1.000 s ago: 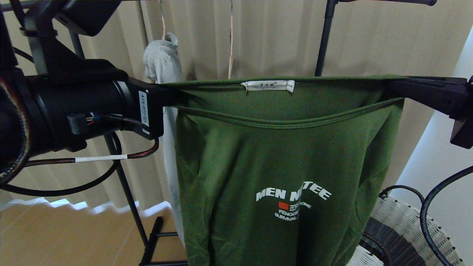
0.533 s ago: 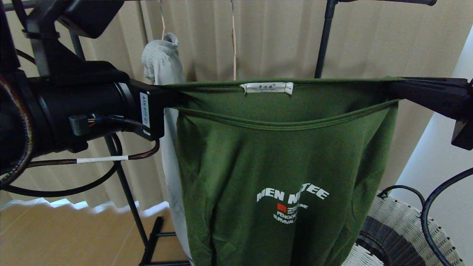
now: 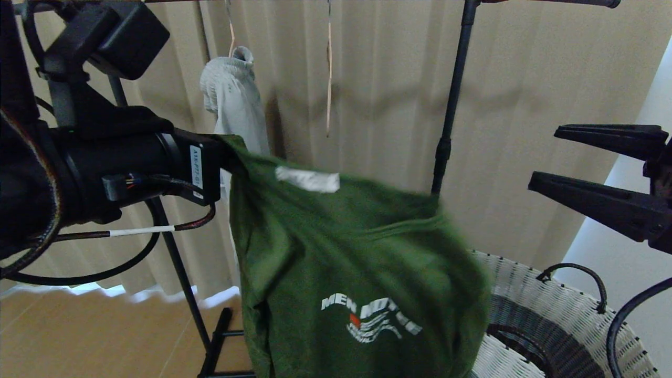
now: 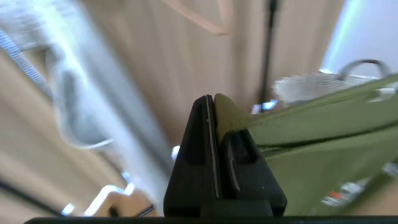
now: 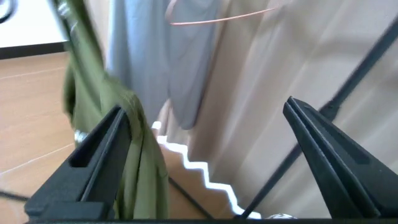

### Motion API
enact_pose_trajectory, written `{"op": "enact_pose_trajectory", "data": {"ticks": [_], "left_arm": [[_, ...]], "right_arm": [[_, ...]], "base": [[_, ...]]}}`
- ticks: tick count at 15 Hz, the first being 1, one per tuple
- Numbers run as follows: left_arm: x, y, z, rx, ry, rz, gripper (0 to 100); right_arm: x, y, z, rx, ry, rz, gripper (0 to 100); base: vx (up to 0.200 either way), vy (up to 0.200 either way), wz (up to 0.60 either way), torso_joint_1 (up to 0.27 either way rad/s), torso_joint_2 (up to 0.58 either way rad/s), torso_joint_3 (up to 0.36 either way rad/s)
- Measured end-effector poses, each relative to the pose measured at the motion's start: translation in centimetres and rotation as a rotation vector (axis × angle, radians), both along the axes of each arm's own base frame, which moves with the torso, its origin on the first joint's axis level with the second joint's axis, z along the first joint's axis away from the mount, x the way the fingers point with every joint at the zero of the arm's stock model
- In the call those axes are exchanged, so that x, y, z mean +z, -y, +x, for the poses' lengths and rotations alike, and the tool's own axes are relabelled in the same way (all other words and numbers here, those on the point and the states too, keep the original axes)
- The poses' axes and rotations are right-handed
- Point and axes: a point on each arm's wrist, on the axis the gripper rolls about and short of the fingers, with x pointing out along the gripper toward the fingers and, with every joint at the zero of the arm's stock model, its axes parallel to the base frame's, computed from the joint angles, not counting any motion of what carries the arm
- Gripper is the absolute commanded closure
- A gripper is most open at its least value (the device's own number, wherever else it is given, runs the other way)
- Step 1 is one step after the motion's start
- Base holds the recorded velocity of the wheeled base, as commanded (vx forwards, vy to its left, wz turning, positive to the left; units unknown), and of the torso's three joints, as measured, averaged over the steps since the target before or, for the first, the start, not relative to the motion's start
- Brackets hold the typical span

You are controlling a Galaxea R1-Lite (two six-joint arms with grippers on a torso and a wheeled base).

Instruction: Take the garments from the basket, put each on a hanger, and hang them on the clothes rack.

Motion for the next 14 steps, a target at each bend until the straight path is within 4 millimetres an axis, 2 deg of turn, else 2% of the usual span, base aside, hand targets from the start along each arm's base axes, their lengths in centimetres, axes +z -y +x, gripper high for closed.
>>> {"op": "enact_pose_trajectory", "data": {"ticks": [2,5,11,14], "left_arm": [[-0.5,-0.4,0.0,0.014,-0.013,0.007,100],[-1.4,-1.0,-0.7,0.014,-0.024,0.027,100],[-2.9,-3.2,-3.9,-0.039,0.003,0.085,100],[-3.5,-5.2,-5.4,-0.009,0.019,0.093,100]], "right_arm": [[-0.6,0.1,-0.7,0.077,-0.013,-0.001,0],[-1.1,0.4,-1.0,0.063,-0.034,-0.009,0],[-3.5,2.2,-0.8,-0.386,-0.23,-0.143,0],[-4.8,2.6,-1.1,-0.481,-0.264,-0.179,0]], "base": [[0.0,0.0,0.0,0.0,0.0,0.0],[0.0,0.0,0.0,0.0,0.0,0.0],[0.0,0.0,0.0,0.0,0.0,0.0],[0.0,0.0,0.0,0.0,0.0,0.0]]}}
